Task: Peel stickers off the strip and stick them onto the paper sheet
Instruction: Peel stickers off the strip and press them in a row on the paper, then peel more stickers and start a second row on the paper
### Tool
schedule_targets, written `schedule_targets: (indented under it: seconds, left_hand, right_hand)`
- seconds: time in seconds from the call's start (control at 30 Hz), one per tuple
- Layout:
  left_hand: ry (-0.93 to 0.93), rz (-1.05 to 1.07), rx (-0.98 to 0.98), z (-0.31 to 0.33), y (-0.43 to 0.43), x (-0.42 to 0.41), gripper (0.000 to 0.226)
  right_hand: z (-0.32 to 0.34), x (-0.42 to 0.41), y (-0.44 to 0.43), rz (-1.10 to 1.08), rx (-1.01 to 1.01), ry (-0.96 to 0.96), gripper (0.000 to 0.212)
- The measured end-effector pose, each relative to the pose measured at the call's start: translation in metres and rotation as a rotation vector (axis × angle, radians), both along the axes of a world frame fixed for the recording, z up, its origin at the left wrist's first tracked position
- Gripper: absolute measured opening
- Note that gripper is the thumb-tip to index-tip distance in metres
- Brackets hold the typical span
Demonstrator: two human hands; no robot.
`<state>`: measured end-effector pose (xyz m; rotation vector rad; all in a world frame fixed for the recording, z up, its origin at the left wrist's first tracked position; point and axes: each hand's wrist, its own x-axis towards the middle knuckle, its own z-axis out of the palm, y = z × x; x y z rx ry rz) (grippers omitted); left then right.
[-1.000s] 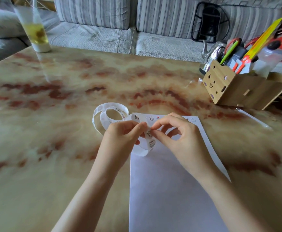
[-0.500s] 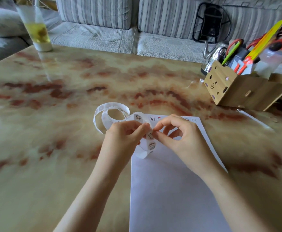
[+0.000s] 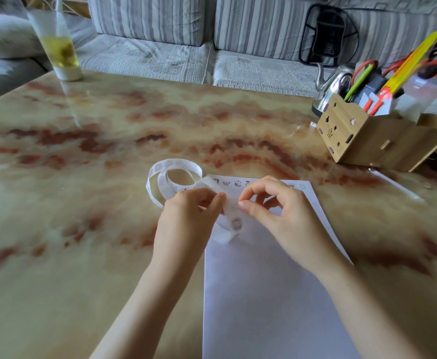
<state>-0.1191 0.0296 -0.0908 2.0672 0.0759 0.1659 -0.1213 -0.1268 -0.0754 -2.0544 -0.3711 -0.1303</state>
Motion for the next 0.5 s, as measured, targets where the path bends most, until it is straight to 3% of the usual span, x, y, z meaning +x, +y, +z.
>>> schedule_targets:
  seconds: [0.17, 0.33, 0.5]
  left_hand:
    - [0.076, 0.006, 0.116, -0.011, 0.006, 0.004, 0.021]
    - [0.116, 0.057, 0.187, -0.01, 0.019, 0.005, 0.022]
    - [0.128, 0.121, 0.175, -0.009, 0.03, 0.011, 0.023]
  right_hand:
    - [0.009, 0.022, -0.01, -0.092, 0.187, 0.146, 0.008]
    - [0.001, 0.059, -0.002, -0.157, 0.118, 0.347, 0.005]
    - [-0.007, 0.076, 0.018, -0.178, 0.085, 0.364, 0.007]
